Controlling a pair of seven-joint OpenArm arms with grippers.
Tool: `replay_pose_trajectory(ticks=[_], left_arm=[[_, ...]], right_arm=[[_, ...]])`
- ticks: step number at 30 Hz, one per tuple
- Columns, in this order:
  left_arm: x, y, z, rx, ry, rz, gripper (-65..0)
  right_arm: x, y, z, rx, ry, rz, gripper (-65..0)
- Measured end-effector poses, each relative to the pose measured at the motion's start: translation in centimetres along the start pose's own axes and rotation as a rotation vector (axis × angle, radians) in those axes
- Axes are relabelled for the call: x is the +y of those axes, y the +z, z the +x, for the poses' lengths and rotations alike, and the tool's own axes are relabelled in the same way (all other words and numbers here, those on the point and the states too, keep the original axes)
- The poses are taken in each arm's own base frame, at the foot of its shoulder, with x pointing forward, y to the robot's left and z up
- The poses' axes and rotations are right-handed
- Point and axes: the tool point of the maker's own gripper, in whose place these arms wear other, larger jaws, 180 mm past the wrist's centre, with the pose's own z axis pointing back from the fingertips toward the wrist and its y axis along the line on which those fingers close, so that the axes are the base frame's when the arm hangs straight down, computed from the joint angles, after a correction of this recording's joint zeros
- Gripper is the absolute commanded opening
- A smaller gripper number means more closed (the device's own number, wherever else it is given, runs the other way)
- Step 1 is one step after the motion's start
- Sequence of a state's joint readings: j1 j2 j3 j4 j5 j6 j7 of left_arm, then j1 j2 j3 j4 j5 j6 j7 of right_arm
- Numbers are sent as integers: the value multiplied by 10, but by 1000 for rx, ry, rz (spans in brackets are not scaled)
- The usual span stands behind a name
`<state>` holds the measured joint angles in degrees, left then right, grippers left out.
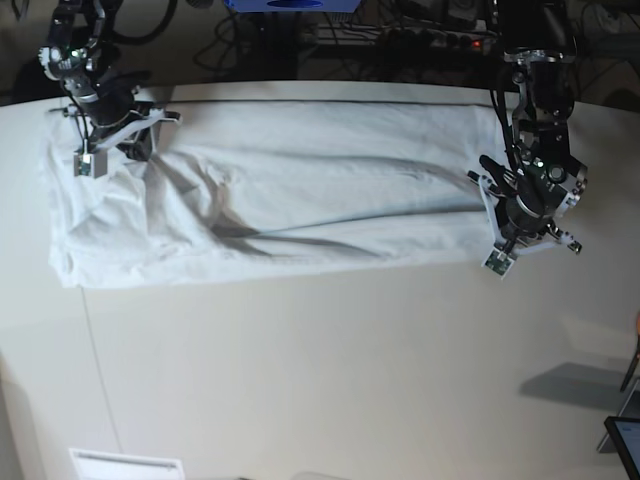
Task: Fold the T-shirt properly
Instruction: 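Hold the folded edge with both grippers and smooth it flat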
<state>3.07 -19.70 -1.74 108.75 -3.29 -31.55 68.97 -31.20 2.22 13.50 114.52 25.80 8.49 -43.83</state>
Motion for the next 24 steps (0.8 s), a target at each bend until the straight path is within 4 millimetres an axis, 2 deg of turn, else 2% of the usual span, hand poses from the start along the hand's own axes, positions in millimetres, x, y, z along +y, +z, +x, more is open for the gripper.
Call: replay_pose_trajectory(ticks=[7,10,16,22,24], left_arm=[[2,0,-1,3,-4,2,-650],[1,0,-1,3,-3,1,-650],[1,0,-1,3,-3,-1,-650],[-17,-3,6,-5,-49,-39,-650],[-17,-3,7,-7,-49,-40,-650]], right_arm=[[2,7,-16,17,-30,16,-649],[11,10,-19,17,-94,79,-649],[10,12,-18,20,-100,93,-649],[10,14,-24,35,-106,93,-649],[10,15,-28,47,-108,90,-643]])
